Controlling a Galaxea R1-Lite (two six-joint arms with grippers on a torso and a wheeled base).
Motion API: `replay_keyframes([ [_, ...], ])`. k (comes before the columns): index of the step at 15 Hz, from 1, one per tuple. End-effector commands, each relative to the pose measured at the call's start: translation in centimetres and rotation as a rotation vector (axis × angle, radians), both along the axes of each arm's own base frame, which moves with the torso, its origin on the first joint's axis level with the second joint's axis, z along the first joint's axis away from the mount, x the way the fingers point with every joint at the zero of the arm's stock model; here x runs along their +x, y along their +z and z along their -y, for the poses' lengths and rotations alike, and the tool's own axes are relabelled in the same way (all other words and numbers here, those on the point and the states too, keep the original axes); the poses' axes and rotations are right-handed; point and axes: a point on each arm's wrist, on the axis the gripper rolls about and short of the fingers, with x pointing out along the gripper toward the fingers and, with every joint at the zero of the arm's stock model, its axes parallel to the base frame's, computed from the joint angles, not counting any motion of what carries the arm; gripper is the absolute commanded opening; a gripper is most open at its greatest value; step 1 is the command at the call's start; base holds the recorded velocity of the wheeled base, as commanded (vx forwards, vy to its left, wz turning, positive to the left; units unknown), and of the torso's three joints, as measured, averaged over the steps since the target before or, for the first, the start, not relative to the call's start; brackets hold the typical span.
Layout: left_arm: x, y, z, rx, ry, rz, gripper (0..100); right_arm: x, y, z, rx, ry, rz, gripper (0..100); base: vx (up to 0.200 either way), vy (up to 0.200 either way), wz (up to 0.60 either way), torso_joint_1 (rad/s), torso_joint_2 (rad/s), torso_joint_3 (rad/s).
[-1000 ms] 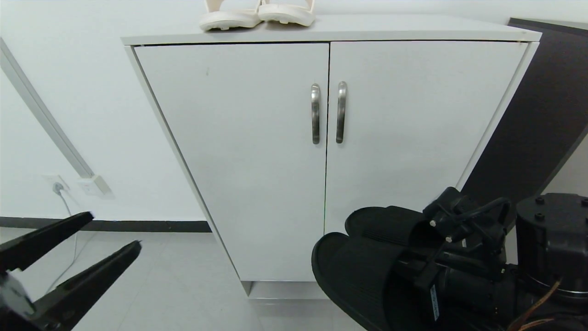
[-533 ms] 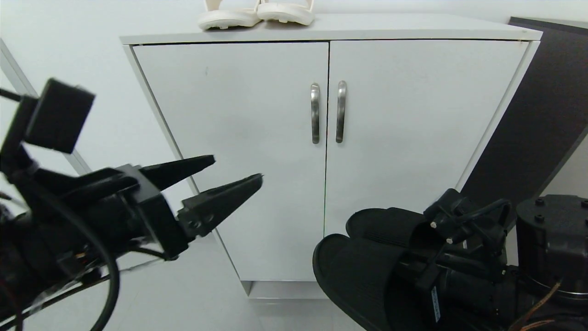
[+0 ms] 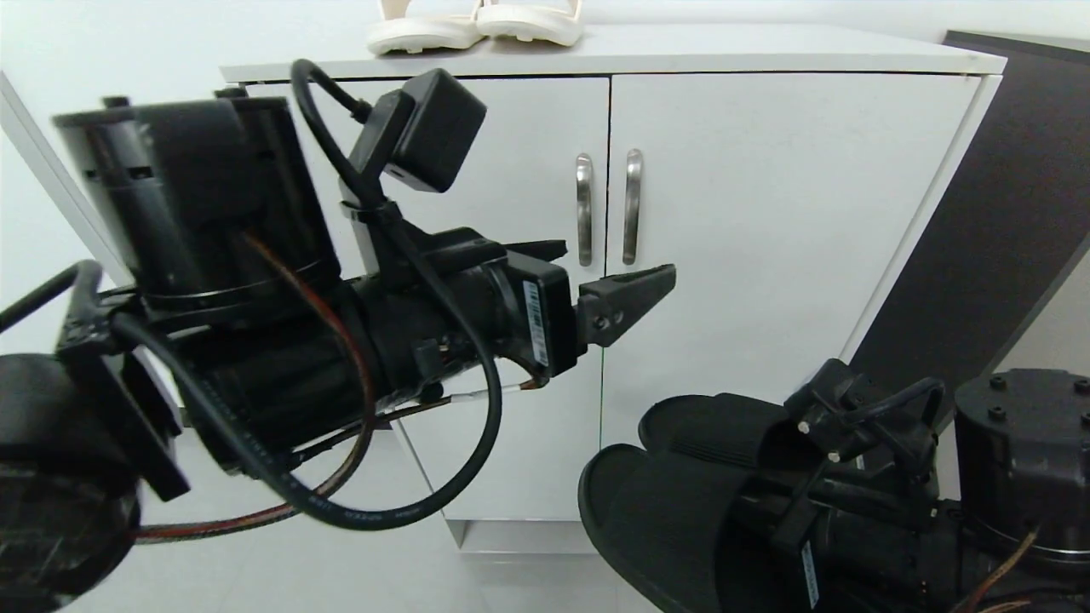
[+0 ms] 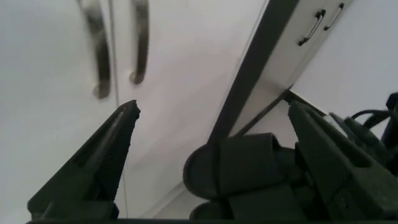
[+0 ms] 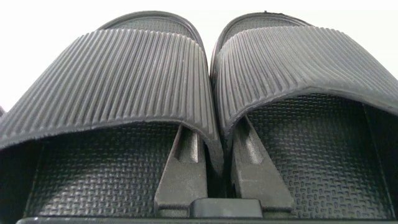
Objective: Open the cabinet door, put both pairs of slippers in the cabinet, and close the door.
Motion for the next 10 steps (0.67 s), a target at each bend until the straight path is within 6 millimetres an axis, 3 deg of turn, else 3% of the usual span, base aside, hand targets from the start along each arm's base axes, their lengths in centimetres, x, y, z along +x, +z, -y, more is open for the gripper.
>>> replay_keyframes([
  [1,1.2,0.0,1.5,0.011,-0.062,-0.03,100,0.1,-0.3,-0.1,-0.01,0.0,-0.007,0,0.0,0.0,0.0,0.0,0.0,0.0],
  [4,1.8,0.7,2.0,0.009,-0.165,-0.055,100,0.1,-0.1,-0.1,0.007,-0.001,0.016,0,0.0,0.0,0.0,0.0,0.0,0.0],
  [7,4.0,0.5,2.3,0.005,-0.216,-0.082,100,0.0,-0.3,0.0,0.003,-0.002,0.011,0,0.0,0.0,0.0,0.0,0.0,0.0],
  [10,5.3,2.7,1.0,-0.111,-0.328,-0.152,100,0.0,-0.6,0.0,-0.006,0.0,0.003,0,0.0,0.0,0.0,0.0,0.0,0.0],
])
